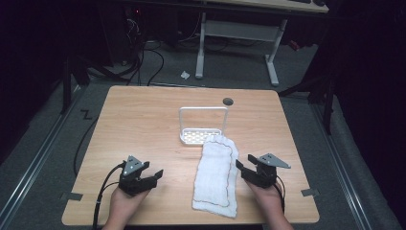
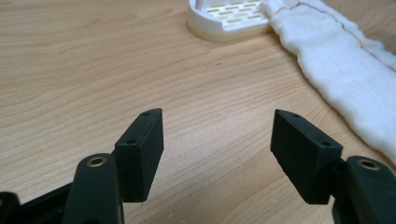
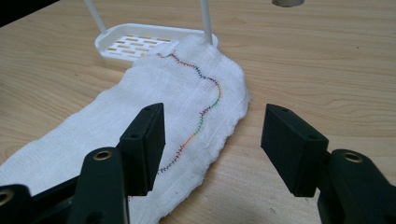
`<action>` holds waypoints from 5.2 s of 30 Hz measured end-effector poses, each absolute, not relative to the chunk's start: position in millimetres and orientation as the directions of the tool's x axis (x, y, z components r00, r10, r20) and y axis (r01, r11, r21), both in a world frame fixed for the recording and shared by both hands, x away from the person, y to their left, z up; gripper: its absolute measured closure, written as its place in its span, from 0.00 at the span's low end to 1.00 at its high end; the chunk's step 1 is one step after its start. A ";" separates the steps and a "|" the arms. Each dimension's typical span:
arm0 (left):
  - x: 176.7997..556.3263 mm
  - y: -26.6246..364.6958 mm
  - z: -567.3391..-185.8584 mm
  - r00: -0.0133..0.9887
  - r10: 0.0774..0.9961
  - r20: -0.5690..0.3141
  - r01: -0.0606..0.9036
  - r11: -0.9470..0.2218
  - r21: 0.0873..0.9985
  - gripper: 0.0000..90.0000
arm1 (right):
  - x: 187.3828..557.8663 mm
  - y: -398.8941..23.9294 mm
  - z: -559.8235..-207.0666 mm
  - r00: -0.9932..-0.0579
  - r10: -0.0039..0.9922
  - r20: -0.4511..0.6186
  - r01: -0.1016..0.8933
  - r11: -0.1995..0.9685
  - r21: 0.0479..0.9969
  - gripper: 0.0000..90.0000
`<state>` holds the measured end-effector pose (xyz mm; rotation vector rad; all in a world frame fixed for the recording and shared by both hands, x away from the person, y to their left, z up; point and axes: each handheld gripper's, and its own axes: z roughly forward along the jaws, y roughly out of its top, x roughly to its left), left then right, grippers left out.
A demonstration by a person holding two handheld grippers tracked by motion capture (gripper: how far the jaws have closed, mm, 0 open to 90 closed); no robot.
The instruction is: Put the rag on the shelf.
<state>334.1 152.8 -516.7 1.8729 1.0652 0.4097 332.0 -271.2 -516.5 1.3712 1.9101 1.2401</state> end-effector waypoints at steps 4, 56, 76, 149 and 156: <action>333.3 155.5 -517.9 0.568 0.810 -0.142 0.498 -0.201 0.843 0.41 | 332.1 -270.1 -517.1 -0.385 0.915 0.116 0.485 0.094 0.870 0.44; 334.2 10.5 -530.7 0.778 0.620 -0.103 0.476 -0.475 0.740 0.95 | 336.8 -235.3 -532.5 -0.544 0.835 0.084 0.593 0.312 0.742 1.00; 370.6 38.0 -533.3 0.688 0.715 -0.123 0.536 -0.387 0.750 0.62 | 347.9 -210.7 -522.5 -0.530 0.845 0.066 0.561 0.292 0.775 0.66; 375.9 65.4 -525.3 0.612 0.725 -0.316 0.597 -0.160 0.786 0.91 | 352.5 -182.4 -520.4 -0.586 0.807 0.074 0.528 0.311 0.790 0.92; 372.3 67.3 -501.1 0.626 0.717 -0.306 0.531 -0.105 0.841 0.92 | 345.9 -186.3 -499.2 -0.581 0.812 0.062 0.454 0.260 0.852 0.92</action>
